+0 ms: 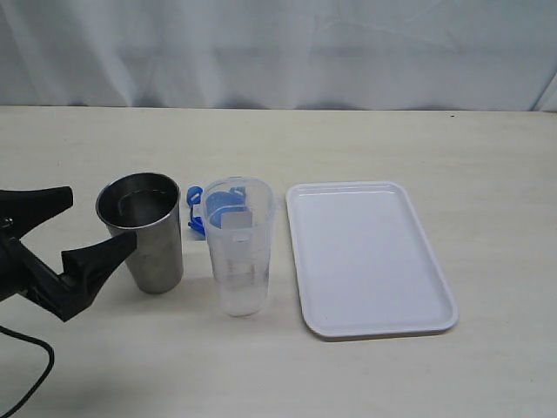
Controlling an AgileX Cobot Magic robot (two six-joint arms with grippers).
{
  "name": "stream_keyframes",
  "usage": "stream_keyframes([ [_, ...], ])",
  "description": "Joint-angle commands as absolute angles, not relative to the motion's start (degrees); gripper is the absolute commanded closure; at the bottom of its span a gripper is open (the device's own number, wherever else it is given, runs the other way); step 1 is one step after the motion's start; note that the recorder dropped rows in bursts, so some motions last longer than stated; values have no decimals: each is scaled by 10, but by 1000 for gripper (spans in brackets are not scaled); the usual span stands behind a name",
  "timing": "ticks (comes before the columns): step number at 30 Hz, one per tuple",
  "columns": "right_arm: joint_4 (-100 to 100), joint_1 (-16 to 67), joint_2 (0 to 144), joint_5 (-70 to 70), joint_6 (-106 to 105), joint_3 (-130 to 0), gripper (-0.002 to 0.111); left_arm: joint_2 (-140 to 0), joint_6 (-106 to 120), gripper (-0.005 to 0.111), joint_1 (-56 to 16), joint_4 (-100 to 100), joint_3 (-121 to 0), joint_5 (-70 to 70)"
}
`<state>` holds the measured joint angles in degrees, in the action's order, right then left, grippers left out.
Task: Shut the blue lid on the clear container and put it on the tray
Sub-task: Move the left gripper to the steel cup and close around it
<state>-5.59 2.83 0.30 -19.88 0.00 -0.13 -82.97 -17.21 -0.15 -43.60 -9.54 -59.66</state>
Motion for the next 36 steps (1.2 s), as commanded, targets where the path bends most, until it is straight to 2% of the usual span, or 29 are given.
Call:
stream_keyframes([
  [1, -51, 26, 0, -198, 0, 0, 104, -869, -145, 12, -4, -412, -93, -622],
  [12, -51, 26, 0, -198, 0, 0, 104, -882, -146, 12, -4, -412, -93, -617],
  [15, -51, 26, 0, -198, 0, 0, 104, -882, -146, 2, -4, -412, -93, -617],
  [20, -51, 26, 0, -198, 0, 0, 104, -915, -132, 2, -4, -411, -94, -621],
  [25, -51, 26, 0, -198, 0, 0, 104, -998, -88, 2, -4, -409, -94, -700],
  [31, -51, 26, 0, -198, 0, 0, 104, -1064, -88, 2, -4, -414, -143, -700],
  [36, -51, 26, 0, -198, 0, 0, 104, -1068, -88, 2, -4, -415, -154, -700],
])
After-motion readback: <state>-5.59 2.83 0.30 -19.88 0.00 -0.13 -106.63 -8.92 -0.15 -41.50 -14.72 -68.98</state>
